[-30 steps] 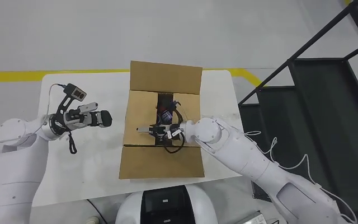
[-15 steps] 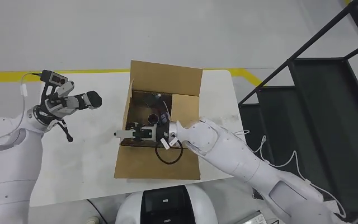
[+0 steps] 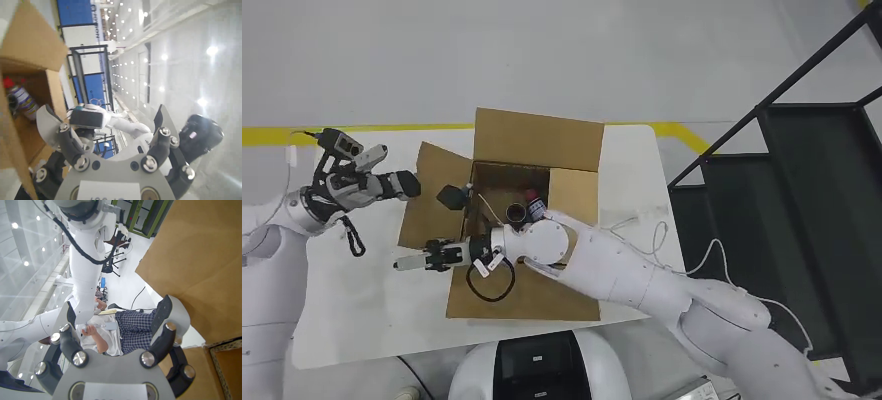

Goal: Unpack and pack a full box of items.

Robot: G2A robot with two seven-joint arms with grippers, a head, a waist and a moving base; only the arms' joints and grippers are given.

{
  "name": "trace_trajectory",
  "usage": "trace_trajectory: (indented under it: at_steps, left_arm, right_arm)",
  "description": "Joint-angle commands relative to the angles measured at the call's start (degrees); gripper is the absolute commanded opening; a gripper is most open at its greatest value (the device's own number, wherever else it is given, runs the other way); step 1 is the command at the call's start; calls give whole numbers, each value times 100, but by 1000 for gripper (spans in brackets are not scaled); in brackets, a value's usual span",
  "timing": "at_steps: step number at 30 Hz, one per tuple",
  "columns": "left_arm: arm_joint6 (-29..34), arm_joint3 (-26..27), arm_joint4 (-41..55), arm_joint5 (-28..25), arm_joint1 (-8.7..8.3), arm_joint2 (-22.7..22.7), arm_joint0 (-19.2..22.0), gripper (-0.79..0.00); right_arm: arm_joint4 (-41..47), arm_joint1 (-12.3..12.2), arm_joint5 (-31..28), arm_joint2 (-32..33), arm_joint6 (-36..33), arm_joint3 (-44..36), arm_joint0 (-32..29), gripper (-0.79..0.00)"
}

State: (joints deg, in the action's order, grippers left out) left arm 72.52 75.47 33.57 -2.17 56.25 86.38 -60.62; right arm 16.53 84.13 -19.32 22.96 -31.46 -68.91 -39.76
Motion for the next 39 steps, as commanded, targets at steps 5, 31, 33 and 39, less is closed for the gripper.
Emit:
trace_trajectory:
  at_steps: [5,31,33,39]
  left_arm:
    - [-301,-472,-984,249,-51,-192,84,0]
    - [-626,7,-970,51,39,-662,371,0]
    - [-463,452,-1048,153,3,-585,414,0]
    - [-162,1130,-1127,354,49,-1067,860,0]
  right_arm:
    - [-431,-248,-73,541,20,-593,-320,0]
    - [-1711,-1557,813,4212,-495,-3948,-3764,0]
    - [-1762,-1586,918,4339,-504,-3946,-3883,0]
    - [-1835,-1678,1115,4760,-579,-3981,-4291,0]
